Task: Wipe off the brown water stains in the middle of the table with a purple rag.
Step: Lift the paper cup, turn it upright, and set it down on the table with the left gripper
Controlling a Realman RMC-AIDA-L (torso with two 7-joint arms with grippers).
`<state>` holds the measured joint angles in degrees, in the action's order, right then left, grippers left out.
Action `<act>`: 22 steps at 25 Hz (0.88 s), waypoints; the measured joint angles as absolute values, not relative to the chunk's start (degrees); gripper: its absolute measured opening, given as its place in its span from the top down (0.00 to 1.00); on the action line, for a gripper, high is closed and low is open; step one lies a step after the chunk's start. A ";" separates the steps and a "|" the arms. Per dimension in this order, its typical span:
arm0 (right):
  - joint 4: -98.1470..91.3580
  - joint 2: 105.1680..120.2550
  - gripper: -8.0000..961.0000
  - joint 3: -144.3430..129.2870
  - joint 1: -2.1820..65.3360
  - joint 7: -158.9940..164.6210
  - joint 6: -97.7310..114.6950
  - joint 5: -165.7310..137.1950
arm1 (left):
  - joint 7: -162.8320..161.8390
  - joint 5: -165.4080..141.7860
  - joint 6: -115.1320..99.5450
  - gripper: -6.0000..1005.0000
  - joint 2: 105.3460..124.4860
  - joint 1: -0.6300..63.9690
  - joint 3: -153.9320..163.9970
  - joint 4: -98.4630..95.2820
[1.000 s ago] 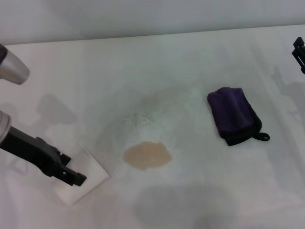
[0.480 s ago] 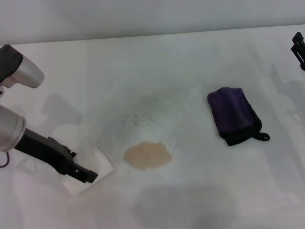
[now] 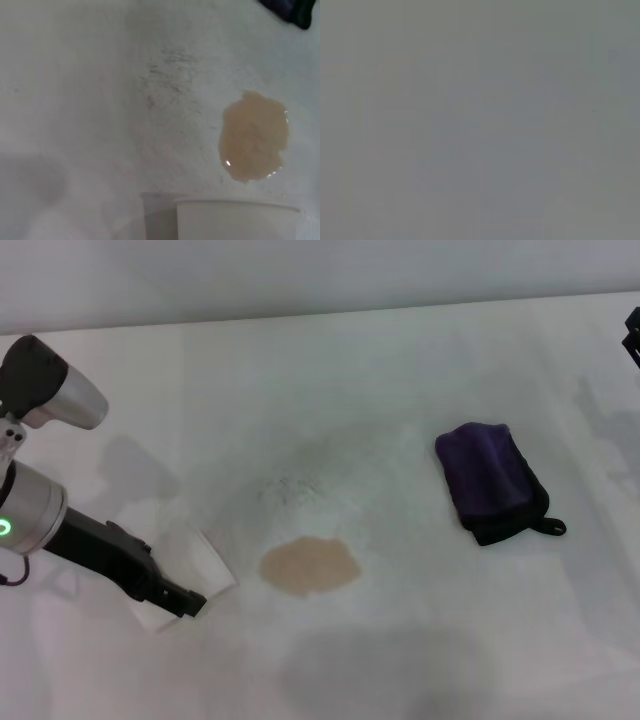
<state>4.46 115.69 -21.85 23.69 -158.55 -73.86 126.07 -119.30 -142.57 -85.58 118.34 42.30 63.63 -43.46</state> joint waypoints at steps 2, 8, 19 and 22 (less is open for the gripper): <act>4.34 115.65 0.11 -21.76 23.64 -158.55 -73.86 126.08 | -119.18 -142.55 -85.00 0.15 118.38 42.27 63.63 -43.46; 3.80 115.57 0.11 -21.80 23.64 -158.55 -73.87 126.06 | -117.66 -140.01 -84.74 0.16 118.48 41.69 63.61 -44.75; 3.04 115.57 0.11 -22.13 23.56 -158.62 -74.44 126.03 | -109.87 -128.78 -83.17 0.23 118.47 38.81 63.08 -49.23; 2.70 115.57 0.11 -22.20 23.36 -158.56 -75.23 126.03 | -106.49 -124.62 -80.54 0.26 118.46 37.49 63.05 -50.20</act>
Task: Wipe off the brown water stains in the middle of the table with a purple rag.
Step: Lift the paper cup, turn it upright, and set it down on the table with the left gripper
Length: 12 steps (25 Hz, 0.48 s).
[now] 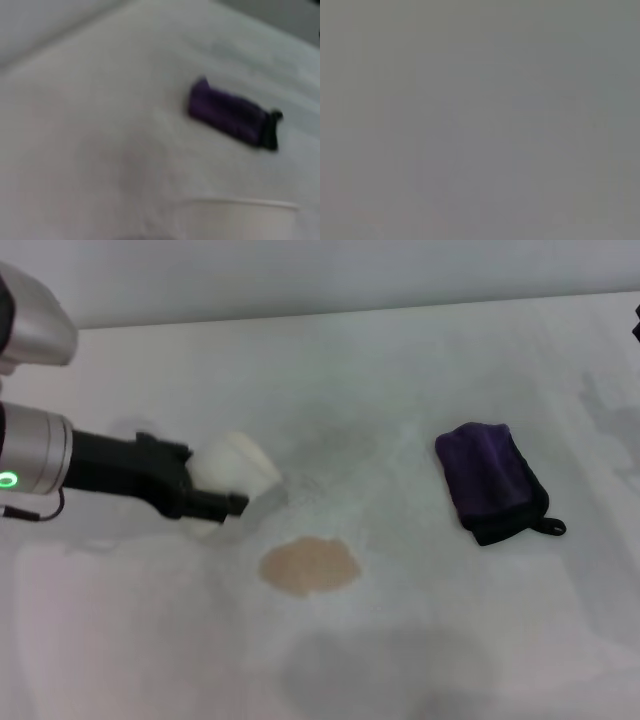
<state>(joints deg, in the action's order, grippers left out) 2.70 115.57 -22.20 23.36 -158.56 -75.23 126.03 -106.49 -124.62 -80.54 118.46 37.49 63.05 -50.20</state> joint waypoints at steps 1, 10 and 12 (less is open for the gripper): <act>2.59 115.55 0.11 -22.22 23.32 -158.55 -75.40 126.03 | -105.07 -123.05 -79.53 0.27 118.45 37.15 63.03 -50.00; 0.56 115.47 0.11 -23.73 23.29 -159.09 -75.15 126.01 | -89.03 -106.33 -74.32 0.28 118.68 33.91 62.93 -44.27; -0.07 115.43 0.11 -24.30 23.28 -158.98 -75.30 125.99 | -84.59 -102.85 -73.47 0.28 118.65 32.99 61.92 -41.81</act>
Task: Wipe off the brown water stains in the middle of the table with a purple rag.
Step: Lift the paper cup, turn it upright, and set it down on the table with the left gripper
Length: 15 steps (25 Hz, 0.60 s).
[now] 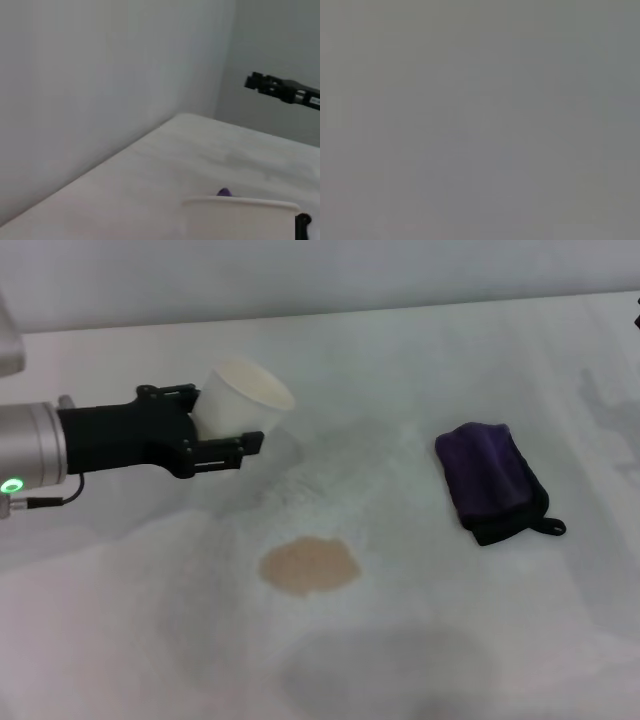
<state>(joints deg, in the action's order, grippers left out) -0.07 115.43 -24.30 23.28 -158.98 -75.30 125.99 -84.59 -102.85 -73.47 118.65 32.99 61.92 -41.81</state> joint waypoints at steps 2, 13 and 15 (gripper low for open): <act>-0.79 115.42 0.11 -25.29 23.29 -159.02 -75.31 125.98 | -80.93 -101.39 -73.23 0.28 118.88 32.06 60.77 -39.87; -3.83 115.41 0.11 -28.22 23.91 -159.97 -72.80 125.94 | -65.25 -89.14 -73.06 0.28 119.00 27.26 60.38 -29.27; -4.12 115.38 0.11 -28.24 23.98 -159.97 -72.76 125.94 | -63.32 -89.08 -72.78 0.28 119.13 27.07 60.38 -27.45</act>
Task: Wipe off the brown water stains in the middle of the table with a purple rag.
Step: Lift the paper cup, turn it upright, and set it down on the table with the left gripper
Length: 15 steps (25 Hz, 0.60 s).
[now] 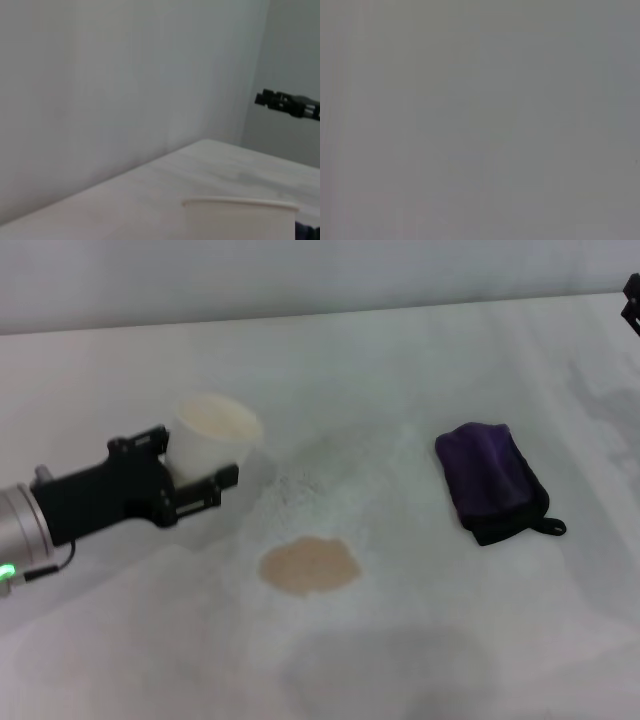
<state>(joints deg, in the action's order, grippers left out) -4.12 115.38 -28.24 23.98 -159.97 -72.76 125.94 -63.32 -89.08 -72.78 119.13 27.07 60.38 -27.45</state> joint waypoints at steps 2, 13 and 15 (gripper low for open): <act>-4.39 115.38 0.11 -28.25 24.01 -159.97 -72.74 125.94 | -61.31 -89.02 -71.90 0.28 119.23 26.96 60.38 -25.69; -5.23 115.40 0.11 -28.30 23.99 -160.04 -72.54 125.95 | -51.93 -84.10 -67.12 0.28 119.53 27.20 60.71 -17.58; -5.26 115.40 0.11 -28.30 23.99 -160.05 -72.53 125.95 | -50.72 -82.84 -66.95 0.28 119.52 27.00 60.71 -16.88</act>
<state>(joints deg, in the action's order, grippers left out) -5.26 115.40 -28.30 23.99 -160.05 -72.53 125.95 -50.72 -82.84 -66.95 119.52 27.00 60.71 -16.88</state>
